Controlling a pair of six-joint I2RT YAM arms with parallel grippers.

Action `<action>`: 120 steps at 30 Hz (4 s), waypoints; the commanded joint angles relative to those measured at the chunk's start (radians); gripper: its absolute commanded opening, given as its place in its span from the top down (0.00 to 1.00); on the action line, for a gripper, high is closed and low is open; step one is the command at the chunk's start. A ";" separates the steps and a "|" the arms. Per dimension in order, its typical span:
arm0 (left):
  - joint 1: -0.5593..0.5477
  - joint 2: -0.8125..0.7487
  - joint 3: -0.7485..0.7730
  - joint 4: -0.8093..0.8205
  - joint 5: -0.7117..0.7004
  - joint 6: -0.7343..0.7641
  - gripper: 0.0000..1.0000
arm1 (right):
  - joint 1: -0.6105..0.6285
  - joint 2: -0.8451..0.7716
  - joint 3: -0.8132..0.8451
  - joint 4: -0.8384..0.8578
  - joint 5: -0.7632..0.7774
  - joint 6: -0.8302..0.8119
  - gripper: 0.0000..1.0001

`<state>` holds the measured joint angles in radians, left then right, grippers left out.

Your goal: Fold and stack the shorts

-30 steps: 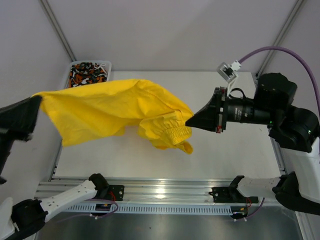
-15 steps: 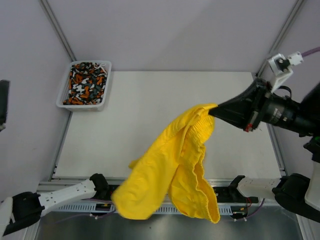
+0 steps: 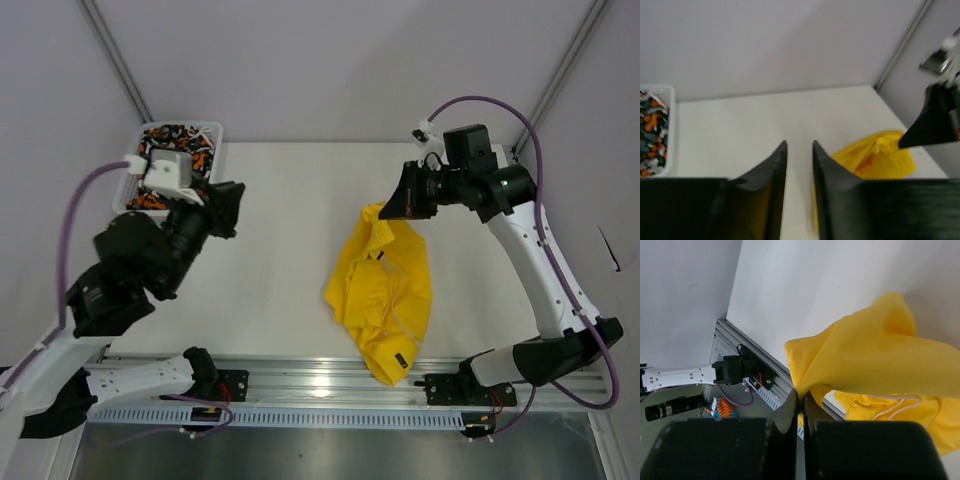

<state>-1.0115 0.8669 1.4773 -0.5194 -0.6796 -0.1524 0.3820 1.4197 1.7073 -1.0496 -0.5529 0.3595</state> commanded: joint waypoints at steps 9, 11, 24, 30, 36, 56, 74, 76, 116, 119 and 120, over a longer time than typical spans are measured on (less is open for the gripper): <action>0.333 -0.195 -0.595 0.289 0.612 -0.259 0.01 | 0.015 -0.218 0.077 -0.061 -0.306 -0.212 1.00; 0.364 -0.197 -0.669 0.372 0.672 -0.279 0.01 | 0.063 -0.297 0.040 -0.052 -0.318 -0.214 1.00; 0.396 -0.288 -1.187 1.041 1.126 -0.351 0.01 | 0.116 -0.531 -0.107 -0.069 -0.275 -0.237 1.00; 0.395 -0.330 -1.301 1.127 1.198 -0.297 0.01 | 0.120 -0.539 -0.147 -0.061 -0.294 -0.238 1.00; 0.395 -0.319 -1.283 1.113 1.204 -0.205 0.01 | 0.120 -0.536 -0.146 -0.053 -0.314 -0.231 1.00; 0.430 0.049 -1.209 1.244 1.190 -0.041 0.01 | 0.120 -0.509 -0.120 0.013 -0.423 -0.172 1.00; 0.430 0.279 -1.103 1.139 1.318 0.116 0.39 | 0.116 -0.495 -0.075 0.034 -0.444 -0.154 1.00; 0.430 0.297 -1.091 1.115 1.307 0.119 0.38 | 0.115 -0.496 -0.064 0.027 -0.435 -0.155 1.00; 0.429 -0.132 -0.670 0.359 0.638 -0.104 1.00 | 0.098 -0.418 -0.006 0.114 -0.339 0.040 1.00; 0.429 -0.192 -0.499 0.159 0.597 -0.084 1.00 | 0.112 -0.458 -0.031 0.277 -0.455 0.181 1.00; 0.429 -0.244 -0.448 0.100 0.592 -0.079 1.00 | 0.123 -0.494 -0.031 0.308 -0.475 0.256 1.00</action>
<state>-0.5877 0.7170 0.8963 -0.1734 0.0048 -0.2272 0.4854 1.0042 1.6588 -0.9543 -0.8776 0.4099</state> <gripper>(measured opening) 0.001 0.020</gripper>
